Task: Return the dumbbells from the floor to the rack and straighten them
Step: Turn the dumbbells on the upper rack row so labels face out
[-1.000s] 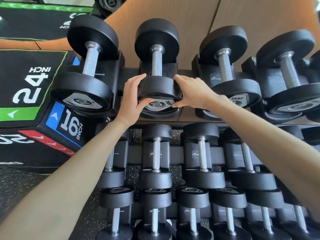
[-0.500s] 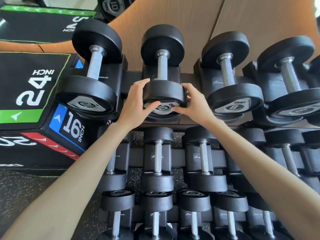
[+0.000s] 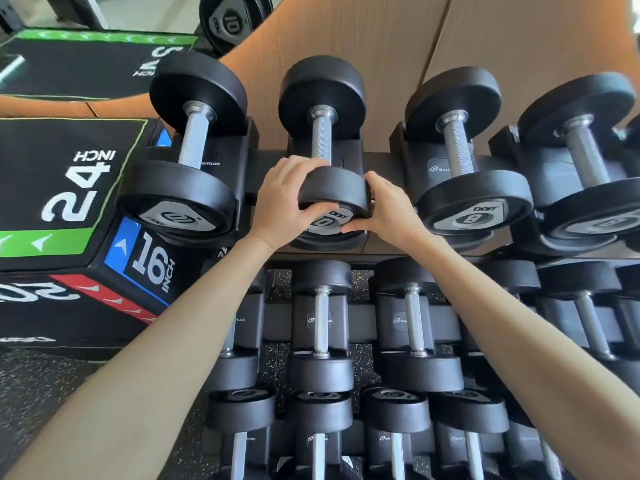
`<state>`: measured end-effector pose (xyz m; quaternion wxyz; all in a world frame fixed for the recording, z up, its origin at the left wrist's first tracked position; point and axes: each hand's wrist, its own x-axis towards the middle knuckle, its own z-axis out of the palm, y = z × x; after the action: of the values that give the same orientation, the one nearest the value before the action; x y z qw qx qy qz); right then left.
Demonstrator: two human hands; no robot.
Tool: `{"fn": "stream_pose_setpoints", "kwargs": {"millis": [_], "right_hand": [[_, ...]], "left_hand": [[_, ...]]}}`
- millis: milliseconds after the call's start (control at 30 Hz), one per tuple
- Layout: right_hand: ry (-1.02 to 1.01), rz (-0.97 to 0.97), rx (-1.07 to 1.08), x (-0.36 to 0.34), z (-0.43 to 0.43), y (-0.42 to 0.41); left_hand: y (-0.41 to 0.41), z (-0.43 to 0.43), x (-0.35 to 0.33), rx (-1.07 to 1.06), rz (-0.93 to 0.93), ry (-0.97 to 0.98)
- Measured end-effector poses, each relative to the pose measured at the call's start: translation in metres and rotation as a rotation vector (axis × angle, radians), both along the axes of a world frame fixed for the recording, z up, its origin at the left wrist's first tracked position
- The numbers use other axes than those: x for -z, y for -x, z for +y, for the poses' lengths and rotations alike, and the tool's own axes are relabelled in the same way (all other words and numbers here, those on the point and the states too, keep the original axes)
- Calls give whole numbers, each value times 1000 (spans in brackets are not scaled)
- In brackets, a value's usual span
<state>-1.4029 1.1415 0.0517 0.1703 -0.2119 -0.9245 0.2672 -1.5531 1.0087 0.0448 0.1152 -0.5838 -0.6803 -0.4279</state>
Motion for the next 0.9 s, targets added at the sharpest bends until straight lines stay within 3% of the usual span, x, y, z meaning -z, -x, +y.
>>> {"fn": "stream_pose_setpoints", "kwargs": {"millis": [200, 333, 400, 533, 600, 767, 900], "right_hand": [[-463, -257, -106, -49, -6, 12], [-623, -251, -103, -53, -12, 22], [-402, -137, -69, -44, -9, 14], [354, 319, 70, 0, -18, -3], [571, 480, 87, 21, -27, -3], [663, 635, 104, 42, -33, 1], [582, 545, 107, 42, -27, -1]], "left_hand": [[-3, -8, 35, -40, -494, -141], [3, -8, 55, -84, -635, -226], [4, -6, 55, -39, -624, -205], [-3, -6, 46, 40, -629, -140], [-4, -12, 41, 80, -685, -86], [4, -24, 30, 173, -746, 58], [-3, -17, 33, 122, -722, 0]]}}
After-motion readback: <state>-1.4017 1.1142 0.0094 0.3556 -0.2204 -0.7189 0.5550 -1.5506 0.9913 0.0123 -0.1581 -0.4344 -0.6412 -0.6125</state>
